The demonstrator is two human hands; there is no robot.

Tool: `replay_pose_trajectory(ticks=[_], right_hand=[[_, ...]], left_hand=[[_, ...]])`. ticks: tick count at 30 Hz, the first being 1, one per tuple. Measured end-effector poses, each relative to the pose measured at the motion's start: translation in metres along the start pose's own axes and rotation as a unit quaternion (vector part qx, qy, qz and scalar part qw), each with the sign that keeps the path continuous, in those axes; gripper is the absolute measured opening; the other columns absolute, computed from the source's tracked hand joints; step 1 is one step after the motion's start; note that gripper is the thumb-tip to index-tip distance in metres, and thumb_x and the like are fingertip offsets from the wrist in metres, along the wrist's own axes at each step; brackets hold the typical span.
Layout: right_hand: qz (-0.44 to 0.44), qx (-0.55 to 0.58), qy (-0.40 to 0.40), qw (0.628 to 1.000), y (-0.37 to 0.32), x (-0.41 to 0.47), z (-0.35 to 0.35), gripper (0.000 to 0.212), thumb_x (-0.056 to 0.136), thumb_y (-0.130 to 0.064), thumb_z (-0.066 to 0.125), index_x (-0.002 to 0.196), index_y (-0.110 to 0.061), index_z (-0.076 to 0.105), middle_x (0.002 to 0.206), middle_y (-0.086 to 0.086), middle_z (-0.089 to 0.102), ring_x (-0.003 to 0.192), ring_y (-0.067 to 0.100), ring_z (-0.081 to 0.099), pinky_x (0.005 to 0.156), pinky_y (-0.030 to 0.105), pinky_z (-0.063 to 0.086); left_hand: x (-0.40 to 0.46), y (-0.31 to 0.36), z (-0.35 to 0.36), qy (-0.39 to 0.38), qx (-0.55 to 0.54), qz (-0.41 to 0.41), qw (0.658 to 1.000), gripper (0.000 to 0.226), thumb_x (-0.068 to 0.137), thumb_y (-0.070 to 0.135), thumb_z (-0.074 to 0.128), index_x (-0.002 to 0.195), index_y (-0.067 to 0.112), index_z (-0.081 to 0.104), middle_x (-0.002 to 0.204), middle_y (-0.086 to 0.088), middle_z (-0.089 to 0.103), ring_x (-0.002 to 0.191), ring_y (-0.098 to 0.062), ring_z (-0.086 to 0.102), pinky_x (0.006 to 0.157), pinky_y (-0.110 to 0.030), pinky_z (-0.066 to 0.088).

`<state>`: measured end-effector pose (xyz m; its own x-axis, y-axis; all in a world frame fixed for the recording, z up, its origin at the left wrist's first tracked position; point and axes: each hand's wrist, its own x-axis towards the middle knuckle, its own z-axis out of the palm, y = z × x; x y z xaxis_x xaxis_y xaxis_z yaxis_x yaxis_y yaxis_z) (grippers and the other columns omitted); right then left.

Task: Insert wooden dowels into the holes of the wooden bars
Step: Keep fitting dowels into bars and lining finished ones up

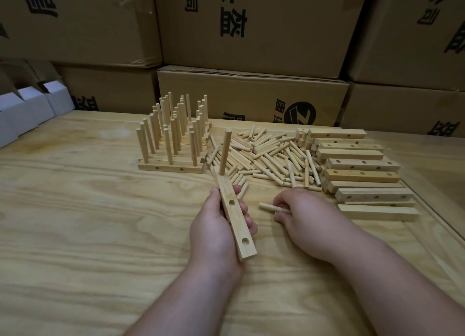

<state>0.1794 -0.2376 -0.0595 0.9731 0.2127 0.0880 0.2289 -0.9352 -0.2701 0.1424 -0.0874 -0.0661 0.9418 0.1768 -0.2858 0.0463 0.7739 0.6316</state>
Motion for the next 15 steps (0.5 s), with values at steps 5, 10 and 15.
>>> replay_pose_trajectory(ticks=[5, 10, 15], right_hand=[[0.035, 0.132, 0.028, 0.990, -0.002, 0.002, -0.007, 0.008, 0.094, -0.038, 0.065, 0.097, -0.033, 0.070, 0.084, -0.013, 0.067, 0.080, 0.004, 0.061, 0.066, 0.025, 0.046], [0.106, 0.445, 0.014, 0.889, -0.011, 0.002, -0.011, 0.008, 0.090, -0.035, 0.072, 0.085, -0.029, 0.075, 0.066, -0.004, 0.071, 0.061, 0.010, 0.066, 0.064, 0.035, 0.058], [0.112, 0.498, 0.009, 0.860, -0.020, -0.001, -0.007, 0.009, 0.095, -0.023, 0.069, 0.088, -0.019, 0.074, 0.058, 0.000, 0.067, 0.053, 0.011, 0.064, 0.056, 0.025, 0.053]], left_hand=[[0.000, -0.004, -0.001, -0.009, -0.004, -0.002, 1.000, 0.054, 0.106, 0.035, 0.046, 0.067, 0.014, 0.078, 0.056, -0.004, 0.050, 0.041, -0.016, 0.041, 0.073, -0.037, 0.057], [-0.002, -0.006, -0.002, -0.040, 0.004, -0.029, 0.999, 0.052, 0.105, 0.037, 0.047, 0.072, 0.014, 0.079, 0.060, -0.007, 0.051, 0.041, -0.017, 0.041, 0.093, -0.048, 0.054], [-0.001, -0.007, -0.004, -0.071, 0.074, -0.024, 0.994, 0.047, 0.104, 0.041, 0.045, 0.083, 0.016, 0.079, 0.064, -0.006, 0.056, 0.042, -0.016, 0.044, 0.062, -0.037, 0.041]])
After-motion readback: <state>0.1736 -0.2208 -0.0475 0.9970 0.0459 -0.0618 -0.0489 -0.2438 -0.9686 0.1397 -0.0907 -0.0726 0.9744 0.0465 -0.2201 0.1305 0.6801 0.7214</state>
